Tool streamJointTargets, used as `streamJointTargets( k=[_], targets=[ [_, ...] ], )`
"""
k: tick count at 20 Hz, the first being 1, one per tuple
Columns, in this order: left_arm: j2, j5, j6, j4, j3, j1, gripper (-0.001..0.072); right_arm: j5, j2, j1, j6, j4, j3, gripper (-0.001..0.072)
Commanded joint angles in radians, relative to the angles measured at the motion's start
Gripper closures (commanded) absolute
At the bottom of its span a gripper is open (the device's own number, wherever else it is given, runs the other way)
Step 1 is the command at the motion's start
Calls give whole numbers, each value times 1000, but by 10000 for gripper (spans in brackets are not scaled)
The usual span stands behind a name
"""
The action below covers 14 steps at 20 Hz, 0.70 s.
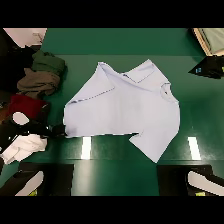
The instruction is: Fold the shirts.
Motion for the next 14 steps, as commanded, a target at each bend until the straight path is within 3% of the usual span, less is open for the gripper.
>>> streamJointTargets(
  k=[1,5,10,14],
  targets=[
    [3,-18,-2,-29,74,0,683,19,25,-5,0,-79,-71,284],
    [3,-59,24,-28,241,0,682,-52,137,-32,0,-237,-430,284],
    [3,-58,23,-32,308,0,682,-156,155,-196,1,-224,-806,284],
    [3,-57,23,-32,308,0,681,-269,155,-249,0,-121,-955,285]
  ],
)
